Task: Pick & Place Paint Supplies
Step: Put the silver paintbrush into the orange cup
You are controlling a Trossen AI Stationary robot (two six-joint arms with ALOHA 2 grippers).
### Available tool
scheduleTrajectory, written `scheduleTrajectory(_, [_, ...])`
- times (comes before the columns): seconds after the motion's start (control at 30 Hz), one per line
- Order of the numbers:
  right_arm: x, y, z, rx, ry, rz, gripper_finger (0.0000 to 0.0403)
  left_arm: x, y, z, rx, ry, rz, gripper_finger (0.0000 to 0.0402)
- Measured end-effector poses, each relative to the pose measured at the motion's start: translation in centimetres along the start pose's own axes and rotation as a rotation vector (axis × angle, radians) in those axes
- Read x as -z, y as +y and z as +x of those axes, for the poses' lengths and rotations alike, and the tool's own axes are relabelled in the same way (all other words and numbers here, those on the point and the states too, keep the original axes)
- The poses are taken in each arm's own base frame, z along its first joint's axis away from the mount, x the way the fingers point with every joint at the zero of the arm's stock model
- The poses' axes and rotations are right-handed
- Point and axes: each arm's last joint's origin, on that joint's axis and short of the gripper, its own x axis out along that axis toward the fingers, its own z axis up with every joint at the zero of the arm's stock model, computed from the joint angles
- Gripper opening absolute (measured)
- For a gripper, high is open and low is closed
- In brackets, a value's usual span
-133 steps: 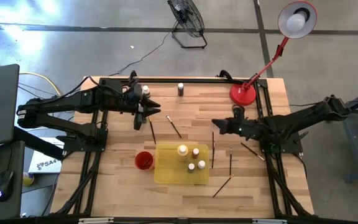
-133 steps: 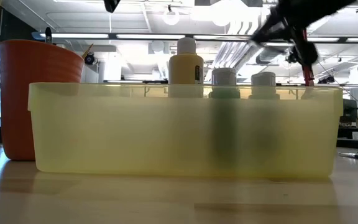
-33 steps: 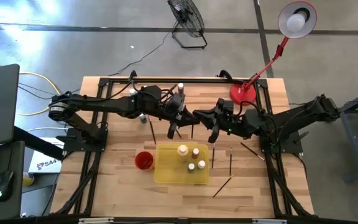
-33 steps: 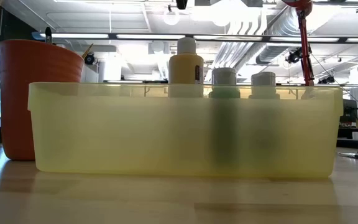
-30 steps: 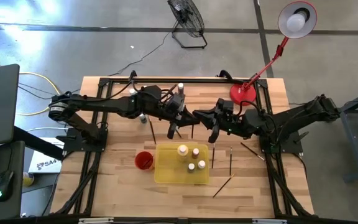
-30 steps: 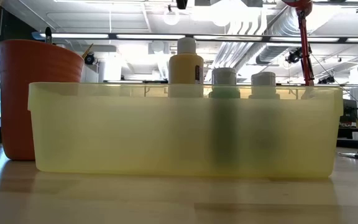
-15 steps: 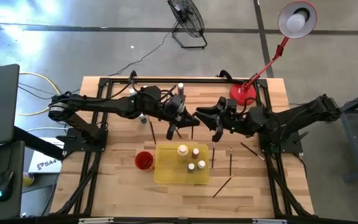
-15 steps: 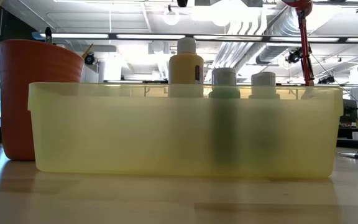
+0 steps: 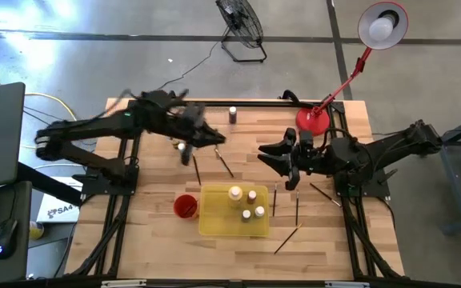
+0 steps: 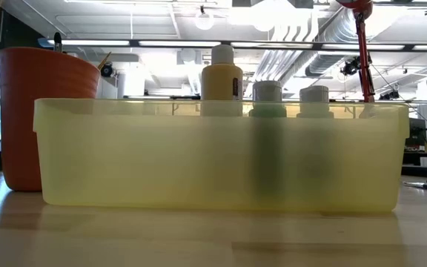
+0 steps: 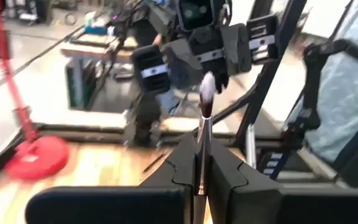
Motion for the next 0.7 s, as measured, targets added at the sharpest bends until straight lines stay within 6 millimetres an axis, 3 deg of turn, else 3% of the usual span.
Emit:
scheduleTrajectory(0.23, [0.0,0.1,0.0,-0.005,0.0,0.001,0.0122,-1.2,-2.0,-7.0,-0.107,0.015,0.051,0.001])
scheduleTrajectory(0.4, [0.0,0.1,0.0,-0.001,-0.001,0.001,0.0119,-0.9,-3.1,-11.2,-0.22,0.046,0.043,0.001])
scheduleTrajectory(0.57, [-0.1,-0.1,0.0,0.024,-0.013,0.0,0.0119,0.0,-3.5,-12.8,-0.242,0.054,0.01,0.001])
scheduleTrajectory(0.7, [-0.1,-0.2,0.0,0.051,-0.024,-0.001,0.0119,2.9,-2.9,-12.1,-0.238,0.072,-0.06,0.001])
